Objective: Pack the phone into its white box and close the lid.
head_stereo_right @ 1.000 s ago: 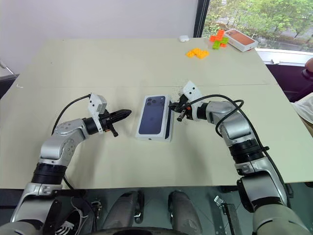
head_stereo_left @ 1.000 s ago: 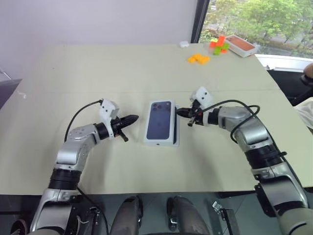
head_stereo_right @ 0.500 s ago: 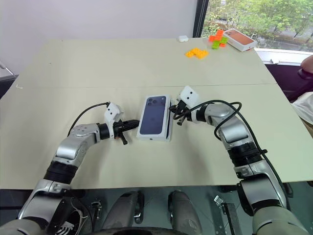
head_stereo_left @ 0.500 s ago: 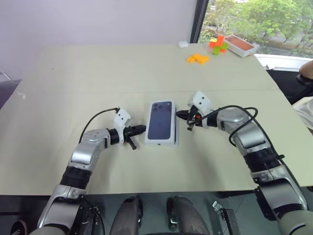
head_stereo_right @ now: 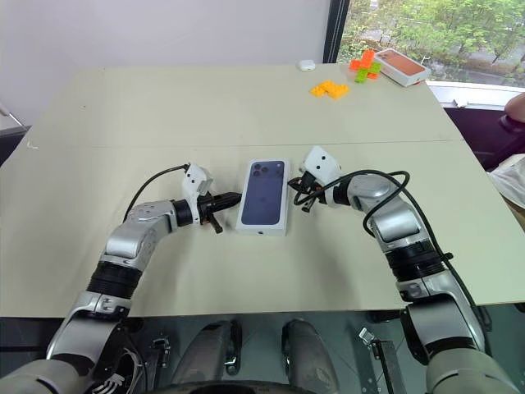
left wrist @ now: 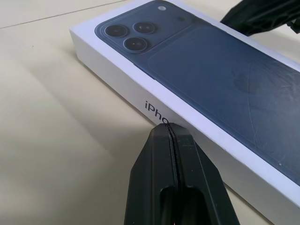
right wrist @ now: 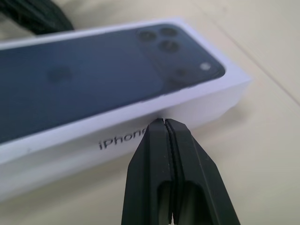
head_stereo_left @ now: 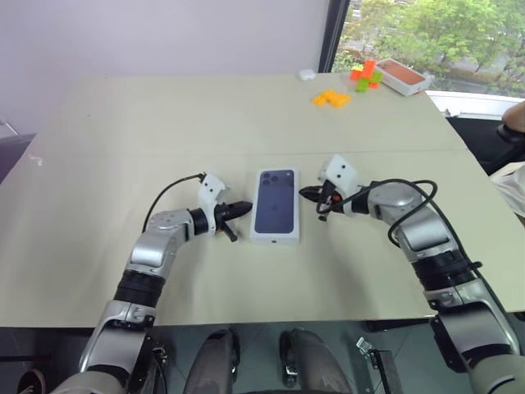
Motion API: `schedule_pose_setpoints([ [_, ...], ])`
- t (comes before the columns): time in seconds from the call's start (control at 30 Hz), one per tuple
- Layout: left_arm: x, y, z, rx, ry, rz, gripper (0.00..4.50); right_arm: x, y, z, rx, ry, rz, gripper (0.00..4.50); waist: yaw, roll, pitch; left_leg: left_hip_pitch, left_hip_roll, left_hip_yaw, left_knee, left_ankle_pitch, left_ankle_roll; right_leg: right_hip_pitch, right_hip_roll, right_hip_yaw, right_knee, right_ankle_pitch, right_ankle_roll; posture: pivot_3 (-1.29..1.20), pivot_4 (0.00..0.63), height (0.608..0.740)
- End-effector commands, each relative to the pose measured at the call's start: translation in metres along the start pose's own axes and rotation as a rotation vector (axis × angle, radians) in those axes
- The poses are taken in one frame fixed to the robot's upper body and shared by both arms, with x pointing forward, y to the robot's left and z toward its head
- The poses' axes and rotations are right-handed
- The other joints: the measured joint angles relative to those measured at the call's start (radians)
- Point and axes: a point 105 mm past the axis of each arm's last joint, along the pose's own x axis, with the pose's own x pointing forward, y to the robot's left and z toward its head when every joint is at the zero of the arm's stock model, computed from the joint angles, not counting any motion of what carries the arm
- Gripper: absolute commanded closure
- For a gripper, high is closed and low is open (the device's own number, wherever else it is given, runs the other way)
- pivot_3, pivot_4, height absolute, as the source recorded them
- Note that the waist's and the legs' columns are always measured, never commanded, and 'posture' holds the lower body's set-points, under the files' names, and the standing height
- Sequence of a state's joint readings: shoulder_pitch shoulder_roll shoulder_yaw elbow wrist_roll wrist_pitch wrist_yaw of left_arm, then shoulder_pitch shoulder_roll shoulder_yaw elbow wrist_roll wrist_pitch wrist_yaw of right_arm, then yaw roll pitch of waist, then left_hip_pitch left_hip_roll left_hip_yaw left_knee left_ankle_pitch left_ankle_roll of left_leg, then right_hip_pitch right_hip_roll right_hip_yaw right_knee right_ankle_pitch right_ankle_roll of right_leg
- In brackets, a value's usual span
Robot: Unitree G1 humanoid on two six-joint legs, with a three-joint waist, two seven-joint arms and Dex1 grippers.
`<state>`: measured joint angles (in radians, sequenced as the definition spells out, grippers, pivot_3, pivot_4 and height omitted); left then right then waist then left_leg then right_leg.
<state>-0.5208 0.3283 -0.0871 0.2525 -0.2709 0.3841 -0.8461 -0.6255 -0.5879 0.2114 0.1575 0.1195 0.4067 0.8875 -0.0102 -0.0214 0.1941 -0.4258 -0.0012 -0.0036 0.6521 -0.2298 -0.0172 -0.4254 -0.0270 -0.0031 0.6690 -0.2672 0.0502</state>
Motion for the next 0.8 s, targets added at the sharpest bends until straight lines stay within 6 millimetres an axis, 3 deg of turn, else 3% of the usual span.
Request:
schedule_pose_setpoints([
  [0.03,0.005,-0.009,0.020,0.052,-0.066,-0.034,4.50,-0.006,-0.001,0.012,-0.055,-0.026,0.001,4.46,0.000,0.000,0.000,0.000,0.000,0.000,0.000,0.000,0.000,0.000,0.000,0.000,0.000,0.000,0.000,0.00,0.150,0.740],
  [0.33,0.009,-0.010,0.022,0.043,-0.067,-0.035,4.50,0.000,0.003,0.007,-0.062,-0.007,0.007,4.46,0.000,0.000,0.000,0.000,0.000,0.000,0.000,0.000,0.000,0.000,0.000,0.000,0.000,0.000,0.000,0.00,0.150,0.740],
  [0.53,0.008,-0.014,0.013,0.044,-0.036,-0.045,4.50,0.002,0.004,0.008,-0.071,-0.004,0.009,4.46,0.000,0.000,0.000,0.000,0.000,0.000,0.000,0.000,0.000,0.000,0.000,0.000,0.001,0.000,0.000,0.00,0.150,0.740],
  [0.63,0.003,-0.006,0.011,0.041,-0.036,-0.011,4.50,0.001,0.002,0.008,-0.082,0.001,0.005,4.46,0.000,0.000,0.000,0.000,0.000,0.000,0.000,0.000,0.000,0.000,0.000,0.000,0.001,0.000,0.000,0.00,0.150,0.740],
  [0.7,0.001,0.002,0.022,0.038,-0.074,0.020,4.50,-0.002,-0.005,0.008,-0.099,0.008,-0.016,4.46,0.000,0.000,0.000,0.000,0.000,0.000,0.000,0.000,0.000,0.000,0.000,0.000,0.001,0.000,0.000,0.00,0.150,0.740],
  [0.8,0.004,0.010,0.059,0.040,-0.169,0.046,4.50,-0.007,-0.020,0.015,-0.079,-0.013,-0.062,4.46,0.000,0.000,0.000,0.000,0.000,0.000,0.001,0.000,0.000,0.000,0.000,0.000,0.001,0.000,0.000,0.00,0.150,0.740],
])
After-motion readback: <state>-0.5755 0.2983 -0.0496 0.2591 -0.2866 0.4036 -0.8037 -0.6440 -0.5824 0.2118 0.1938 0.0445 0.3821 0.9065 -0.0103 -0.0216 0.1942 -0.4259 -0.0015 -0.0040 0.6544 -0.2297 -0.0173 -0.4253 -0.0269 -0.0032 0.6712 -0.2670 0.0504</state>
